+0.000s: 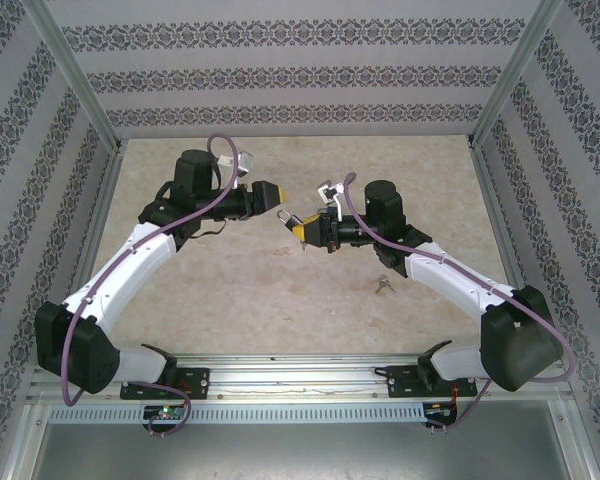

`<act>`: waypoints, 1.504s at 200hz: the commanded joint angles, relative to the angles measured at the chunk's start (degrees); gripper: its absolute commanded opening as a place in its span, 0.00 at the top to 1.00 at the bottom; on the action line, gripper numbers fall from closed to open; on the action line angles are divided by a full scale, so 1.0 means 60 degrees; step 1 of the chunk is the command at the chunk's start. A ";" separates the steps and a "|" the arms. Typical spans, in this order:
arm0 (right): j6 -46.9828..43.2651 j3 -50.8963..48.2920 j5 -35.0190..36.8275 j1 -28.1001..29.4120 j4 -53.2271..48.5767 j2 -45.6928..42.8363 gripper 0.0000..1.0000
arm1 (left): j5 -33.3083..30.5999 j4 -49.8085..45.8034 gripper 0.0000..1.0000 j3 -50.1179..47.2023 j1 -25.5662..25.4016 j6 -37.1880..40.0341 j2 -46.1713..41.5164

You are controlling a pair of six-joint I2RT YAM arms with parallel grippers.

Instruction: Unlock with the key

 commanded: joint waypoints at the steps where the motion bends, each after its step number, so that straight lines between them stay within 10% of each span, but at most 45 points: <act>1: 0.0092 0.0177 -0.0612 0.0062 0.0647 -0.0139 0.96 | 0.0750 0.0818 0.34 0.0260 -0.0153 -0.0118 0.0282; 301: 0.0878 0.0050 -0.0582 -0.0365 0.1532 0.0184 0.96 | 0.0667 0.0745 0.52 -0.0282 -0.0500 0.0164 0.0062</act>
